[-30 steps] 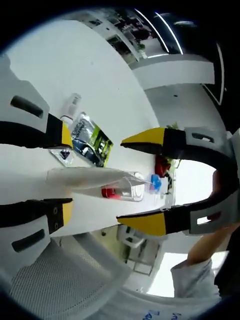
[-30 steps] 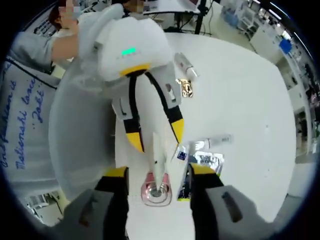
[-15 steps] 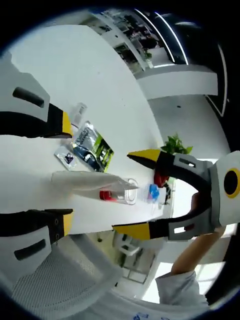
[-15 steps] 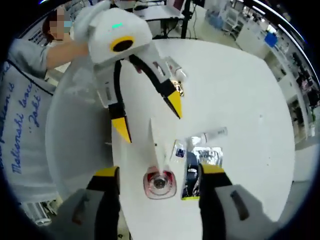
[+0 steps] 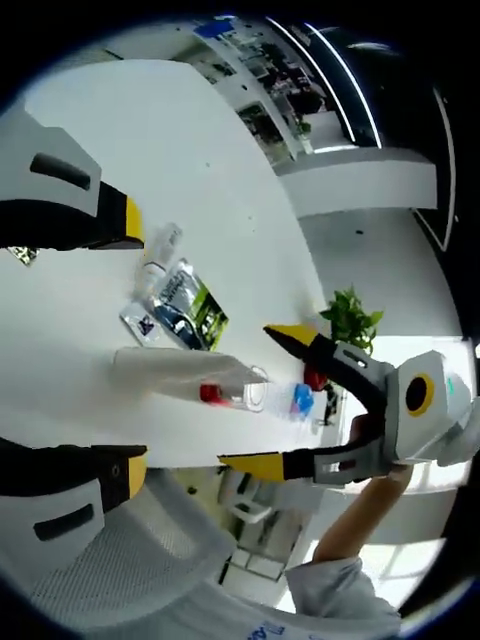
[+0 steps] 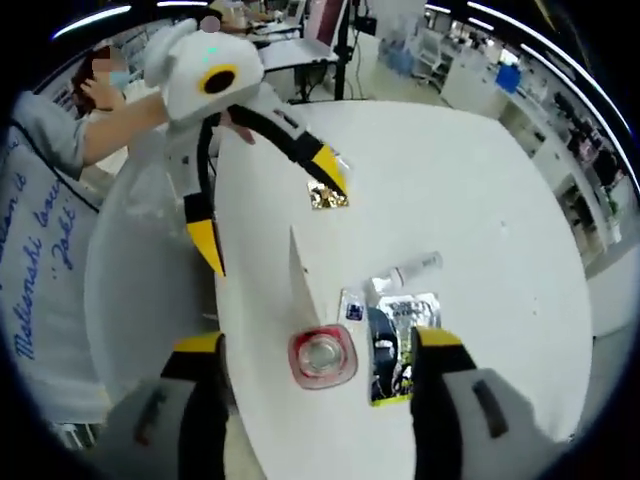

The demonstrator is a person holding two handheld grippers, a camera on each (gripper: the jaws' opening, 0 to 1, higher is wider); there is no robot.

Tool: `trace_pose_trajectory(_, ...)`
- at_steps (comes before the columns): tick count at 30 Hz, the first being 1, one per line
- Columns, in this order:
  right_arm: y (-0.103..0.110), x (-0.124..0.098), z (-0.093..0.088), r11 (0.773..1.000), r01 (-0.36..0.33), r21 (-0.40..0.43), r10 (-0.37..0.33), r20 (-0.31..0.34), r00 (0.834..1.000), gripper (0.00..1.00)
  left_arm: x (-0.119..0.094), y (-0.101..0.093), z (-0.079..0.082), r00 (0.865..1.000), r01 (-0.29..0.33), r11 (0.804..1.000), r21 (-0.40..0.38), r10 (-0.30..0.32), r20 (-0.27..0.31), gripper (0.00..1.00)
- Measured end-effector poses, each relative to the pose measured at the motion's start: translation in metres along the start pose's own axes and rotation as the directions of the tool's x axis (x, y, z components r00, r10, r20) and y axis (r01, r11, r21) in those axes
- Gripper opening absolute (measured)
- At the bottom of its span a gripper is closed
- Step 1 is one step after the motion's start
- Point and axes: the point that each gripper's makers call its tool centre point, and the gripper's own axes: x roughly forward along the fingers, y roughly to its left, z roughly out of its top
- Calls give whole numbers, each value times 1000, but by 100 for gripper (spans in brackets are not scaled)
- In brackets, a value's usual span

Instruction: Arrange the skincare products in the storage area until every visible bottle or jar stands upright without overlapping.

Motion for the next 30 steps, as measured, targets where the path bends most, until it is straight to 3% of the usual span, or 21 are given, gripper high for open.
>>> trace_pose_trajectory(3,-2,-3,3,1000,26,11,-27,43,999,78,-5,6,1,999,-34,999,-11,34,5,82)
trace_pose_trajectory(10,-3,-4,2,997,77,20,-79,73,994,82,-12,10,0,997,-76,997,-17,76,-8,91)
trace_pose_trajectory(13,-4,-5,1,994,103,39,-107,96,990,84,-18,17,-2,992,-123,992,-32,123,-11,97)
trace_pose_trajectory(19,-3,-11,-7,987,138,86,-149,132,980,90,-32,29,-6,987,-161,985,-70,161,-2,97)
trace_pose_trajectory(30,-2,-23,-22,966,204,161,-232,177,956,99,-56,39,-4,976,-217,974,-60,218,8,97)
